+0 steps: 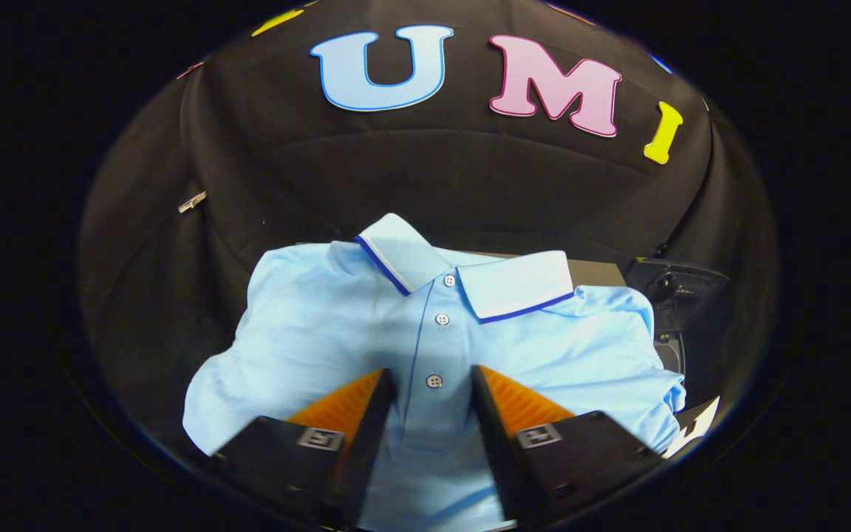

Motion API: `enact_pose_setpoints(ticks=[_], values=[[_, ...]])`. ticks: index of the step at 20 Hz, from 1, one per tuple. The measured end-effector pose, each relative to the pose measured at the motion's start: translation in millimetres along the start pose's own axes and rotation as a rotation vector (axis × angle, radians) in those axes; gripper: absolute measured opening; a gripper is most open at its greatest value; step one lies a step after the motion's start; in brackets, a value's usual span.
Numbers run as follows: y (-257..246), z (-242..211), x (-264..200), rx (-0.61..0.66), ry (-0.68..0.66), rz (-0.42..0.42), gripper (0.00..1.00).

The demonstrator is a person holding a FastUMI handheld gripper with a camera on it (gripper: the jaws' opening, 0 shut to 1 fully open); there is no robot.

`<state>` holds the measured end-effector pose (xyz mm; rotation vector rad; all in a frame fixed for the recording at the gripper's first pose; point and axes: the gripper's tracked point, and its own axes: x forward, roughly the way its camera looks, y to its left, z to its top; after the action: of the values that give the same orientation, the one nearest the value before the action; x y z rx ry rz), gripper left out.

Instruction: Put the clothes into the washing machine and then close the washing machine lid.

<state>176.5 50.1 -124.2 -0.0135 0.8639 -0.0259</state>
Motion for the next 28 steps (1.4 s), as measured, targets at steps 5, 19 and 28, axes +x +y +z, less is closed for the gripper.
enact_pose_setpoints(ticks=[5, 19, 28], values=[[2, -1, 3, -0.009, 0.054, -0.012, 0.56], [0, 11, -10, 0.082, -0.03, 0.089, 0.05], [-22, 35, -42, 0.067, -0.104, 0.115, 0.05]])
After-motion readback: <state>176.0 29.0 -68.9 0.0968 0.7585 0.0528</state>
